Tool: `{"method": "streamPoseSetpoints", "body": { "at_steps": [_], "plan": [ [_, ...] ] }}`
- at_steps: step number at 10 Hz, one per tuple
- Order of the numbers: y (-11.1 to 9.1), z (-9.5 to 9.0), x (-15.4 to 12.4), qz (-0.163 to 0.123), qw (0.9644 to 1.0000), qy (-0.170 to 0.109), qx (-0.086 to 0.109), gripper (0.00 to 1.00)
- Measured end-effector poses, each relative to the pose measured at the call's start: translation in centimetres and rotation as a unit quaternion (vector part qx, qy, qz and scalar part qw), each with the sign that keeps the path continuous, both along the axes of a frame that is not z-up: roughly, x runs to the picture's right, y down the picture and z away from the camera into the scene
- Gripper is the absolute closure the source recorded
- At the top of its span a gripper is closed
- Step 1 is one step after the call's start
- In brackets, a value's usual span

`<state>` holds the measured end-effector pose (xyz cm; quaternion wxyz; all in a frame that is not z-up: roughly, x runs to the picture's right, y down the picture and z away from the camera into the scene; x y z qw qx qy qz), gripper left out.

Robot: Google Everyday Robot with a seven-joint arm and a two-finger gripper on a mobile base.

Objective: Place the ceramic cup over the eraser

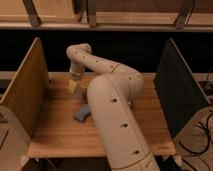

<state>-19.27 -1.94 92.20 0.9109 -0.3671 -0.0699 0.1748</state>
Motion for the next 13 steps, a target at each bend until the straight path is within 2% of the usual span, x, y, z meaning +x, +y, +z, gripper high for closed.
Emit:
{"method": "streamPoseSetpoints", "body": {
  "at_steps": [4,6,7,9,10,12,13],
  "plan": [
    [-0.4,0.5,-0.9,0.001,0.9999,-0.015,-0.004,0.80],
    [-1.6,0.3,-0.7,-0.004,0.9999,-0.012,0.010,0.97],
    [-2.9,-0.2,-0.5,-0.008,0.9996,-0.010,0.024,1.00],
    [-7.6,-3.0,-0.8,-0.025,0.9967,-0.009,0.077,1.00],
    [-8.9,-4.2,-1.2,-0.034,0.9950,-0.012,0.093,1.00],
    [-11.8,-8.3,-2.2,-0.060,0.9895,-0.016,0.131,1.00],
    [-12.3,-9.6,-2.2,-0.064,0.9884,-0.013,0.137,1.00]
  ]
}}
